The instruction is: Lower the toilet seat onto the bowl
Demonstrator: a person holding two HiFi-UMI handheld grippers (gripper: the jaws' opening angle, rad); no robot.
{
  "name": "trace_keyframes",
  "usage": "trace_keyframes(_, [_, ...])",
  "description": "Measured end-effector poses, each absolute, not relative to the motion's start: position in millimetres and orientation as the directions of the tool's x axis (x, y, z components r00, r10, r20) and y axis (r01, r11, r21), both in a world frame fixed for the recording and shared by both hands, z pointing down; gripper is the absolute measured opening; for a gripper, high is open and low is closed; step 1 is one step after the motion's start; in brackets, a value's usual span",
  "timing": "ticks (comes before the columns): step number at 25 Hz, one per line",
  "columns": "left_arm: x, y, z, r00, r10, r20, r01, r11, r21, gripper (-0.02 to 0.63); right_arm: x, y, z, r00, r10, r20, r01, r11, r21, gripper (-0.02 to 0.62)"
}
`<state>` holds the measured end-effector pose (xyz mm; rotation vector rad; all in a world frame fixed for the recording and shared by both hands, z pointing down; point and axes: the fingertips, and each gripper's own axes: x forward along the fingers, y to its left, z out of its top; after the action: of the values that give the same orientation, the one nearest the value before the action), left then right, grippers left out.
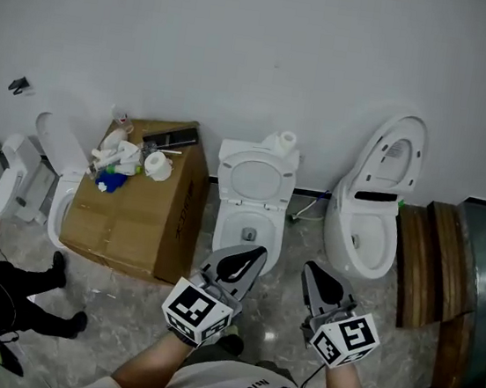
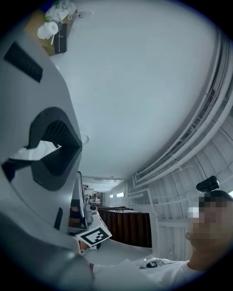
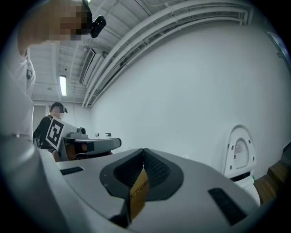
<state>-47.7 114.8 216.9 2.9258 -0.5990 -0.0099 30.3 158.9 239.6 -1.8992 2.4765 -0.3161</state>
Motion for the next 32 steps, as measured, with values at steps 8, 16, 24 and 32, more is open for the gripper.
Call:
trace_keyframes(8, [-33, 39, 237, 0.933, -0.356, 0.049, -0.359, -0.917, 0.175, 0.009, 41, 80, 254, -0.234, -0.961, 0.147, -0.969, 0.218, -0.116, 0.017])
trace_keyframes(16, [-4, -36, 267, 0.912, -0.401, 0.087, -0.411, -0.893, 0.184, 0.009, 68, -5, 287, -0.278, -0.941, 0.192, -0.961, 0.268, -0.077, 0.018])
trace_keyframes(24, [56, -132, 316, 0.882, -0.456, 0.123, -0.470, -0.869, 0.153, 0.009, 119, -121, 360, -0.349, -0.894, 0.281, -0.932, 0.361, -0.008, 0.018])
trace_keyframes(32, [110, -203, 366, 0.823, -0.525, 0.214, -0.562, -0.807, 0.179, 0.009, 173, -211, 435, -0.396, -0.829, 0.395, -0.899, 0.438, 0.016, 0.020])
